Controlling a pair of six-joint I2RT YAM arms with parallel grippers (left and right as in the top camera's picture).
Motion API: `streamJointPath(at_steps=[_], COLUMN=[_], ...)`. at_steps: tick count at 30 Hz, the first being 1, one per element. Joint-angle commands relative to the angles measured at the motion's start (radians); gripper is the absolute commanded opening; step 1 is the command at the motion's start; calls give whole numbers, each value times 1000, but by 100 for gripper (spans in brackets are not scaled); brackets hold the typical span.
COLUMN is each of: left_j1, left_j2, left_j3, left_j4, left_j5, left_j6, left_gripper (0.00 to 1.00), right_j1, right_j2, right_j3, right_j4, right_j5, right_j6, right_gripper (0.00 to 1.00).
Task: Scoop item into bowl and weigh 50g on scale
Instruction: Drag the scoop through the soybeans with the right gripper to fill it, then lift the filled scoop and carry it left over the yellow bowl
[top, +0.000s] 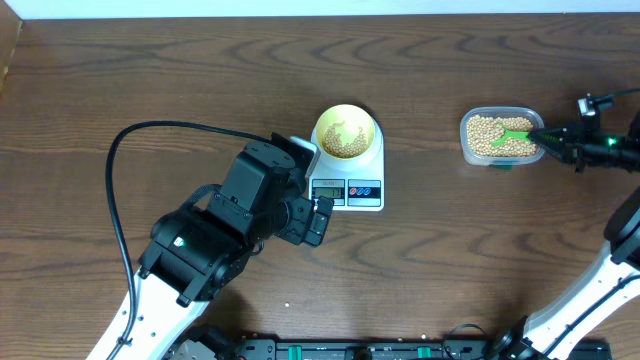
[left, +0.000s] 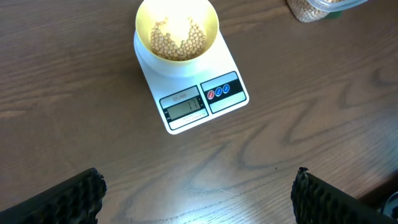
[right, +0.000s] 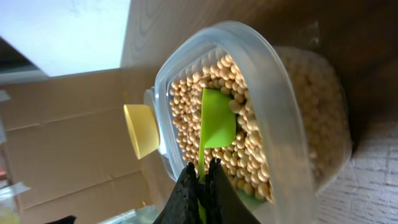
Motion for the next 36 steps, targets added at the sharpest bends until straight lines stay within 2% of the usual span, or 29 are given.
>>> streamJointPath(at_steps=[1,15,19,21,30,36], left_j1=[3,3,3,3,3,3], left_j2=[-6,-6,-6,-6,-6,-6], left_j3=[21,21,21,21,21,21], left_j4=[0,0,0,0,0,0], left_j5=[2,2,3,3,2,2], left_j6=[-5,-5,-5,-5,-5,-5], left_gripper=[98,98,98,98,98,98], right_j1=[-32,-63,-59,-46,43,151], right_j2=[11,11,11,11,11,10], right_j3=[-57,-140,-140,-140,-139,-109], right_j4=[-2,2,1,-2,2,2], right_j5=[-108,-385,-404,-465,-465,-465], right_j6=[-80,-191,-191,-191,-191,-191], right_gripper=[1,1,1,1,1,1])
